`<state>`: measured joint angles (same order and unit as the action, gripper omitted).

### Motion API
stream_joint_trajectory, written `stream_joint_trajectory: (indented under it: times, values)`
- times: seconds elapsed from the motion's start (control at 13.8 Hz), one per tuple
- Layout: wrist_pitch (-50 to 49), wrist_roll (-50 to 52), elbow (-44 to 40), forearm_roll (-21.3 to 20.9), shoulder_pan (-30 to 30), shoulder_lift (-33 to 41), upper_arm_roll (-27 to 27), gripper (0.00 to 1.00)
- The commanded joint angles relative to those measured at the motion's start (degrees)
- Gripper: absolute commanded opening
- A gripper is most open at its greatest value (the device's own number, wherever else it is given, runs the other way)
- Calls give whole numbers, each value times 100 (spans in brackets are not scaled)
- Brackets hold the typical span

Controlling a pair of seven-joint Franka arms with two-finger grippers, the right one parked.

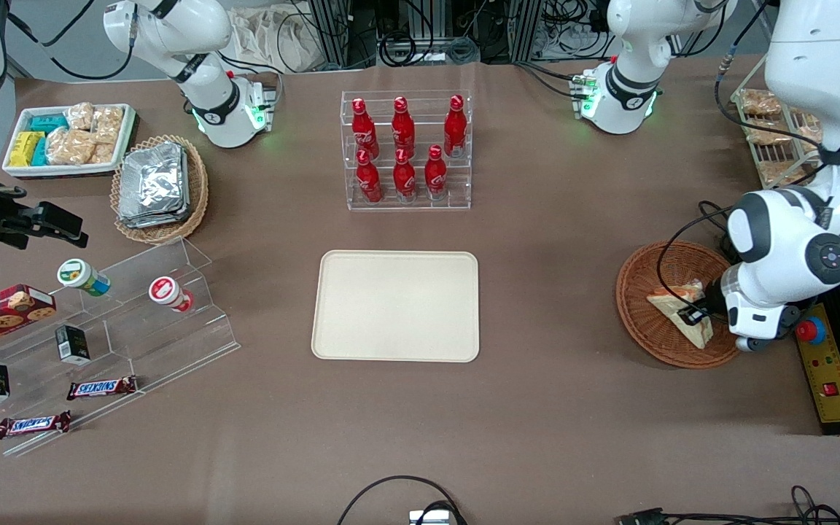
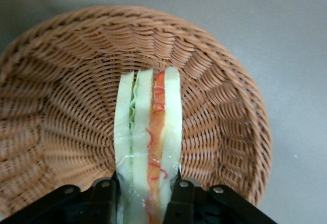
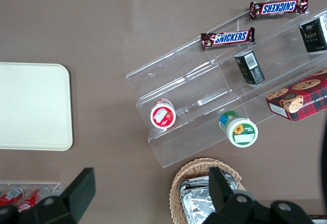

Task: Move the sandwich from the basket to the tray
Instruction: 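Close the left gripper on the sandwich and lift it from the basket, then carry the held sandwich with the left gripper over the cream tray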

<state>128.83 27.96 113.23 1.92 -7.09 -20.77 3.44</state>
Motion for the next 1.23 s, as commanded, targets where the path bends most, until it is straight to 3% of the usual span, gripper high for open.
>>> stream_joint_trajectory:
  times: [0.0,0.29,0.51,1.16]
  values:
    - [-1102,-194,-659,-42,84,179,112,0]
    - [-2613,-510,-2056,-69,278,135,787,0]
    - [-2767,-502,-2498,-305,847,109,1106,0]
    - [-2356,103,-4404,-315,3045,-2323,1080,0]
